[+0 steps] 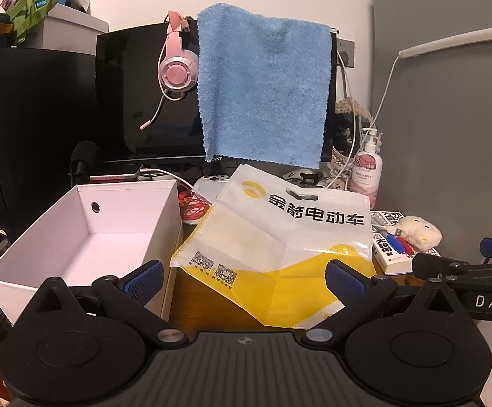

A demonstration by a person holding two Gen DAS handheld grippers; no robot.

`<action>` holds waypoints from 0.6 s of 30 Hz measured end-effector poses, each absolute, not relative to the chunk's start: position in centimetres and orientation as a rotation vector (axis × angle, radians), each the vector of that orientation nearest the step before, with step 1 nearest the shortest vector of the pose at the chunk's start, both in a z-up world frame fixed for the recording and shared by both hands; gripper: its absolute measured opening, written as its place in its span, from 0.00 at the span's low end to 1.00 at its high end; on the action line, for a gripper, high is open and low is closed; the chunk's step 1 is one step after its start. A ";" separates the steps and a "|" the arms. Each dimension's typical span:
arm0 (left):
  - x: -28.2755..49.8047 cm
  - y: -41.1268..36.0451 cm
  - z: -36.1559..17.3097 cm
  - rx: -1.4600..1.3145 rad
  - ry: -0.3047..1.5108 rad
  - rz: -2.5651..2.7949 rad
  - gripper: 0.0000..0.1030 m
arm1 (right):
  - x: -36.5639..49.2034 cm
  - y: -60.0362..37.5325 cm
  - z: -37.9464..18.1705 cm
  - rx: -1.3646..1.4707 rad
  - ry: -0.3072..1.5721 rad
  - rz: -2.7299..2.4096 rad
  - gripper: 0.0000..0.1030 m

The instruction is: Fold shopping bag

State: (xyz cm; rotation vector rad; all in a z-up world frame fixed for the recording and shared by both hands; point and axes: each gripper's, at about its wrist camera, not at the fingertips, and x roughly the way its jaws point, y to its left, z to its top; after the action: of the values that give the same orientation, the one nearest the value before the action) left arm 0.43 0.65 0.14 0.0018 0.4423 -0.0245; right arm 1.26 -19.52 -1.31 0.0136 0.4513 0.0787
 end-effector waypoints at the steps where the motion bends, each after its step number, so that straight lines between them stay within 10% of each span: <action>1: 0.3 0.3 0.1 0.007 0.439 -0.023 1.00 | 1.3 -19.5 -1.3 0.014 0.450 0.079 0.99; 18: 0.2 0.2 -0.7 -0.002 0.421 -0.055 1.00 | 1.4 -19.6 -1.5 0.005 0.438 0.087 0.99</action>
State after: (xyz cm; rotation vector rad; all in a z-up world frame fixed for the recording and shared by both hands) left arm 0.17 0.20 -0.67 -0.0024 0.4210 -0.0553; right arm 1.38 -19.56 -1.46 0.0046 0.4376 0.0868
